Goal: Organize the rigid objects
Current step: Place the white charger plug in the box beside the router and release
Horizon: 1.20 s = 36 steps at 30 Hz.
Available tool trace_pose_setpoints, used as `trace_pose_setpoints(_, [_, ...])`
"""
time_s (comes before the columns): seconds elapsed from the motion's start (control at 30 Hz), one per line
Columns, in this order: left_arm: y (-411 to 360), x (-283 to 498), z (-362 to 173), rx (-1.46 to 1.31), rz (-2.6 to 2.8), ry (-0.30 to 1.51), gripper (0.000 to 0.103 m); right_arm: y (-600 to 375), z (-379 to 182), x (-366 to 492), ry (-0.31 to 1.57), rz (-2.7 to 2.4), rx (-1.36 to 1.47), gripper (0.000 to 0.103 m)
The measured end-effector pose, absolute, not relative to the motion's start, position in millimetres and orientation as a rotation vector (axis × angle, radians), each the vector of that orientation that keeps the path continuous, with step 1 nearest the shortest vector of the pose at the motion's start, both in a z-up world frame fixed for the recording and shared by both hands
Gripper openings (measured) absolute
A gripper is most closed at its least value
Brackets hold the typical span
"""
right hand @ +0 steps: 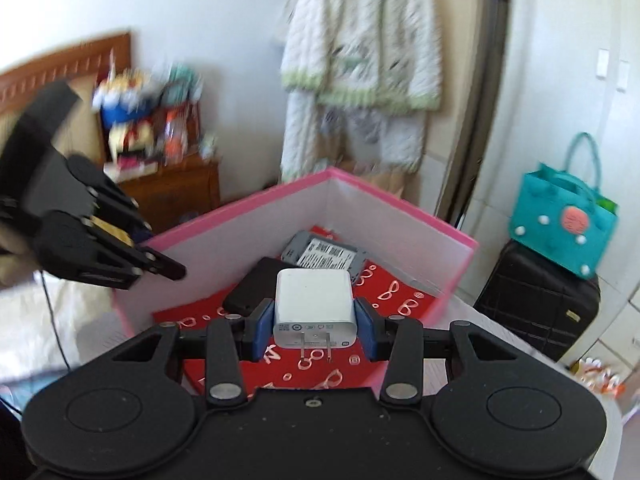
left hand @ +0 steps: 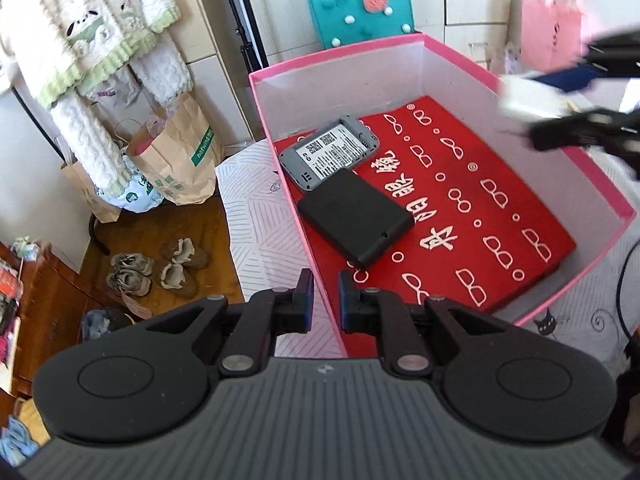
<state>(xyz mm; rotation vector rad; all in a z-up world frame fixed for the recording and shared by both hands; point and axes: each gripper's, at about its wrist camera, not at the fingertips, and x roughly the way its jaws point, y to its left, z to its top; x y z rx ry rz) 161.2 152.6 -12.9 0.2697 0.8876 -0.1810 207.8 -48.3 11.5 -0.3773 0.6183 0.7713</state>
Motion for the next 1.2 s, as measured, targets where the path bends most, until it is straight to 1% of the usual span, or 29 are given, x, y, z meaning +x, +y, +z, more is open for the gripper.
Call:
trace_pose_setpoints(0.1, [153.6,164.8,-10.0,0.281,-0.195,0.908,0.011,-17.1,3.2,233.5,0.691,0.766,-0.484,0.048])
trace_pose_setpoints(0.37, [157.4,169.8,-7.3,0.263,-0.222,0.940,0.012,26.2,-31.4,281.6,0.909,0.725,-0.631,0.048])
trace_pose_setpoints(0.4, [157.7,169.9,-7.1,0.259,-0.224,0.940,0.012,28.3,-32.9,285.4,0.951,0.731,-0.621,0.048])
trace_pose_setpoints(0.47, [157.9,170.8,-7.2,0.253,-0.227,0.940,0.012,25.8,-37.6,296.7,1.090,0.761,-0.509,0.048])
trace_pose_setpoints(0.53, [159.1,171.7,-7.3,0.253,-0.231,0.940,0.012,22.4,-41.8,300.8,1.174,0.774,-0.423,0.048])
trace_pose_setpoints(0.67, [159.1,173.6,-7.4,0.249,-0.236,0.942,0.013,24.7,-47.1,297.1,1.218,0.782,-0.352,0.048])
trace_pose_setpoints(0.77, [160.5,173.9,-8.0,0.246,-0.234,0.939,0.013,24.6,-50.2,302.8,1.286,0.805,-0.239,0.048])
trace_pose_setpoints(0.83, [159.9,171.8,-8.2,0.257,-0.233,0.932,0.012,25.6,-50.8,302.3,1.275,0.799,-0.243,0.048])
trace_pose_setpoints(0.97, [158.3,171.6,-7.3,0.262,-0.234,0.931,0.012,25.1,-44.5,305.1,1.168,0.724,-0.335,0.048])
trace_pose_setpoints(1.07, [157.7,172.8,-7.1,0.265,-0.233,0.935,0.012,15.5,-43.5,319.4,1.180,0.692,-0.246,0.049])
trace_pose_setpoints(1.13, [157.0,172.9,-6.6,0.263,-0.230,0.938,0.012,8.2,-37.7,323.3,1.149,0.686,-0.189,0.052])
trace_pose_setpoints(1.17, [157.3,173.0,-6.6,0.260,-0.229,0.940,0.012,4.8,-33.0,320.9,1.119,0.683,-0.180,0.057])
trace_pose_setpoints(1.2, [157.8,173.3,-6.4,0.257,-0.228,0.942,0.012,2.4,-28.6,317.9,1.094,0.691,-0.180,0.057])
